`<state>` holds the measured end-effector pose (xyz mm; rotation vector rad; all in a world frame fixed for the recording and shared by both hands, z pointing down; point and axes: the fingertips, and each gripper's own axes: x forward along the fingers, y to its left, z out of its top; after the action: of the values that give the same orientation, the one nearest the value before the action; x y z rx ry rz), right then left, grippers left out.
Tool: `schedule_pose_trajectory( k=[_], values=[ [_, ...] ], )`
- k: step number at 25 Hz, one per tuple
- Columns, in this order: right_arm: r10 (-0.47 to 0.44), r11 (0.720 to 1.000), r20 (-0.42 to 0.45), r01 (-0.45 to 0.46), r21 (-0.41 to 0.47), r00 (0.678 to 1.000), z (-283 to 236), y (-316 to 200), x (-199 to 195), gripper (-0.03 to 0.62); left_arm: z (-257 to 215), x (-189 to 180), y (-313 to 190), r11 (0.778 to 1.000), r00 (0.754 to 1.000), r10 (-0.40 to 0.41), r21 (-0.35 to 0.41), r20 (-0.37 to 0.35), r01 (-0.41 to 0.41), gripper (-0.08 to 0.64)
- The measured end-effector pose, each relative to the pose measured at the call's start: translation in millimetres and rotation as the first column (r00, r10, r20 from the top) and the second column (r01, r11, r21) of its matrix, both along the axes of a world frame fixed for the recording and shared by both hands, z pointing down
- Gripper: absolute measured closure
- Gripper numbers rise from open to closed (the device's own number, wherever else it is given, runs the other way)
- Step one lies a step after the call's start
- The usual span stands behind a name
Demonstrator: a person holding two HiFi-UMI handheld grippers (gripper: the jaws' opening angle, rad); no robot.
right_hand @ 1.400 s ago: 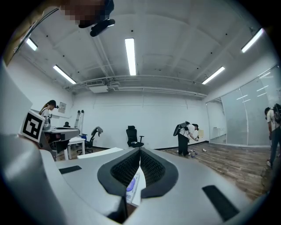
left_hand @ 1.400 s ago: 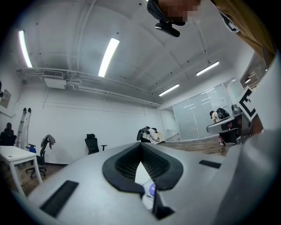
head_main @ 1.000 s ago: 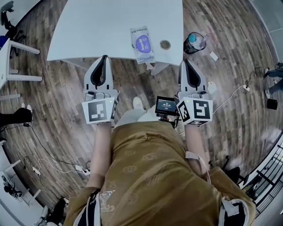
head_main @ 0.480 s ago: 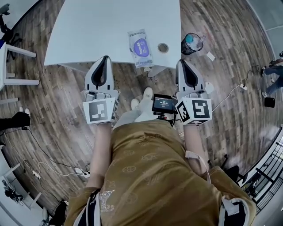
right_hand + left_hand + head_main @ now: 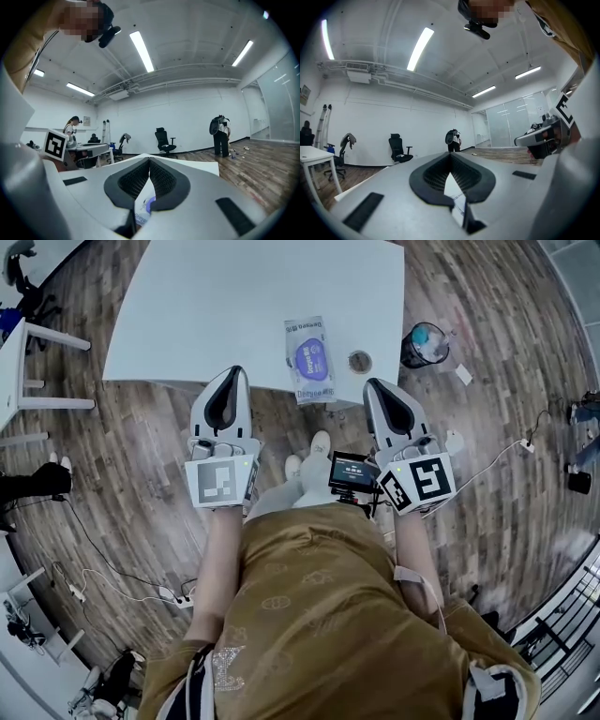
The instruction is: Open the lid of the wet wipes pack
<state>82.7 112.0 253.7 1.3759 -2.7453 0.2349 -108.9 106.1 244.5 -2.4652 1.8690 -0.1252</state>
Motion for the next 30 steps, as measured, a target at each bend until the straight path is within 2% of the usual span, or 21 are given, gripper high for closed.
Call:
schedule_pose_trajectory(
  k=[3,6,15,20,30],
  values=[
    [-0.034,0.999,-0.05,0.033,-0.031,0.998,18,-47,8,0.584,18,16,-45,0.999,1.0,-0.006,-0.044,0.012,0.007,0.554],
    [-0.041,0.995,-0.058,0.035,-0.095,0.997,38,-76,17,0.584,33,29,-71,0.997,1.0,-0.001,-0.08,0.025,0.003,0.554],
    [-0.013,0.977,-0.031,0.006,-0.214,0.999,80,-106,35,0.584,73,46,-89,0.984,0.998,0.005,-0.177,0.069,0.007,0.554],
    [-0.005,0.958,0.001,0.005,-0.287,1.0,101,-114,31,0.584,94,49,-99,0.976,0.997,0.033,-0.216,0.074,-0.017,0.554],
    [0.019,0.92,-0.071,-0.045,-0.389,0.997,143,-135,10,0.583,141,60,-113,0.946,0.989,0.139,-0.301,0.047,-0.119,0.554]
  ],
)
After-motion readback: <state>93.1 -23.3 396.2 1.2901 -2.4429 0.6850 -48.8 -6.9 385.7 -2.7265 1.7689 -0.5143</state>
